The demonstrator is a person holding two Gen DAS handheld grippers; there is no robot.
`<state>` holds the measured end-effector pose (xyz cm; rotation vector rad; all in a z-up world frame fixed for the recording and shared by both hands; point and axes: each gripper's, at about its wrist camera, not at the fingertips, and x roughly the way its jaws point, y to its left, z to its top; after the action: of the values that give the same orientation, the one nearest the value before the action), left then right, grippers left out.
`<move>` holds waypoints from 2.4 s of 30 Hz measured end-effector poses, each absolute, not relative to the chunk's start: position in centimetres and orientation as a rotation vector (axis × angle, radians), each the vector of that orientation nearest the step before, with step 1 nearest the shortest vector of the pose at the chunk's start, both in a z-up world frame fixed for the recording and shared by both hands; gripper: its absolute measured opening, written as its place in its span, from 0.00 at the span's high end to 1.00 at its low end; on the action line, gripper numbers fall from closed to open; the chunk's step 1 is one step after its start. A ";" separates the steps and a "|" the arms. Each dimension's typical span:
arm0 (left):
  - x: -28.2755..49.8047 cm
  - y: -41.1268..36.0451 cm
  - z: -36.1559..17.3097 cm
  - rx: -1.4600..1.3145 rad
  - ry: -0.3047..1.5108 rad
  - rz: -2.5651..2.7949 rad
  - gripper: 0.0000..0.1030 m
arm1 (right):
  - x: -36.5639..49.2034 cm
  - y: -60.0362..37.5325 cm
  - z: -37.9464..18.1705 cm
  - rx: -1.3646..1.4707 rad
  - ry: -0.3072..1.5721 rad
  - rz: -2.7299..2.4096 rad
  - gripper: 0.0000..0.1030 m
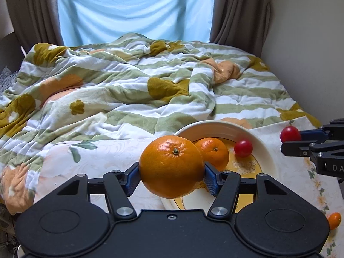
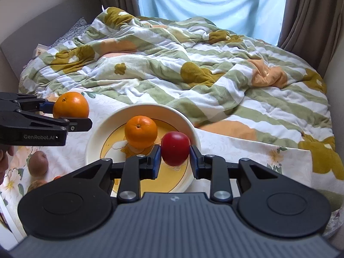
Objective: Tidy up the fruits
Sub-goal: 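Carry the orange and tomato over the white bowl with both grippers, then release the orange and tomato into the bowl by opening both grippers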
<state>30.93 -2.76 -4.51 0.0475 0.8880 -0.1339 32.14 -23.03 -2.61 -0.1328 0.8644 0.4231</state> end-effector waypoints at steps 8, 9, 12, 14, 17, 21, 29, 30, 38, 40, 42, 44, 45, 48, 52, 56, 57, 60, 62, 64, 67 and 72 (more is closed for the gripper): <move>32.5 -4.4 -7.1 0.157 0.934 -0.175 0.37 | 34.7 -22.6 -4.4 -0.119 0.907 0.410 0.58; 32.7 -4.5 -7.4 0.167 0.941 -0.177 0.37 | 34.8 -22.6 -4.6 -0.117 0.909 0.408 0.58; 32.8 -4.8 -8.0 0.179 0.959 -0.182 0.37 | 35.4 -22.6 -5.0 -0.111 0.918 0.407 0.58; 32.8 -5.0 -8.3 0.188 0.966 -0.187 0.37 | 35.7 -22.5 -5.2 -0.111 0.922 0.408 0.58; 32.8 -5.5 -8.4 0.217 0.960 -0.192 0.37 | 35.8 -22.4 -5.3 -0.111 0.928 0.406 0.58; 32.6 -5.9 -8.1 0.223 0.937 -0.194 0.28 | 36.0 -22.5 -5.4 -0.108 0.936 0.405 0.58; 31.2 -6.0 -6.3 0.241 0.883 -0.193 0.03 | 35.9 -22.5 -5.3 -0.106 0.936 0.406 0.58; 30.8 -5.8 -5.9 0.228 0.877 -0.194 0.03 | 35.9 -22.5 -5.3 -0.104 0.936 0.407 0.58; 28.5 -4.7 -4.4 0.164 0.872 -0.176 0.03 | 35.3 -22.5 -5.3 -0.106 0.936 0.425 0.58; 28.2 -4.4 -4.2 0.157 0.878 -0.169 0.03 | 35.1 -22.3 -5.5 -0.113 0.936 0.435 0.58; 28.0 -4.0 -4.1 0.144 0.883 -0.161 0.03 | 35.0 -21.9 -6.0 -0.123 0.939 0.442 0.58; 27.7 -3.5 -4.0 0.134 0.885 -0.151 0.03 | 35.1 -21.6 -6.5 -0.126 0.944 0.449 0.58; 27.6 -3.4 -3.9 0.130 0.884 -0.146 0.03 | 35.2 -21.4 -6.8 -0.128 0.946 0.452 0.58; 26.8 -2.9 -3.5 0.122 0.863 -0.132 0.03 | 35.4 -20.9 -7.8 -0.130 0.959 0.455 0.58; 26.2 -2.6 -3.4 0.108 0.861 -0.115 0.03 | 35.3 -20.5 -8.8 -0.135 0.973 0.456 0.58; 25.5 -2.3 -3.3 0.095 0.850 -0.101 0.03 | 35.1 -20.1 -9.2 -0.147 0.973 0.463 0.56; 25.3 -2.3 -3.2 0.092 0.846 -0.099 0.03 | 35.0 -20.0 -9.2 -0.152 0.969 0.467 0.56; 24.7 -2.2 -3.0 0.084 0.842 -0.096 0.03 | 34.8 -19.7 -8.8 -0.160 0.943 0.464 0.37; 24.2 -2.2 -2.7 0.082 0.834 -0.095 0.03 | 34.4 -19.6 -8.4 -0.169 0.920 0.442 0.06; 23.5 -2.3 -2.3 0.076 0.823 -0.095 0.03 | 33.7 -19.8 -7.5 -0.166 0.876 0.423 0.00; 22.4 -2.3 -1.5 0.064 0.808 -0.093 0.03 | 32.6 -20.2 -6.3 -0.156 0.847 0.423 0.00; 20.0 -2.6 0.1 0.047 0.770 -0.085 0.03 | 30.3 -21.0 -4.2 -0.146 0.809 0.404 0.00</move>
<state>20.01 -2.60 0.12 0.0465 0.7698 -0.0848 30.33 -21.00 -4.22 -0.1463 0.8092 0.4044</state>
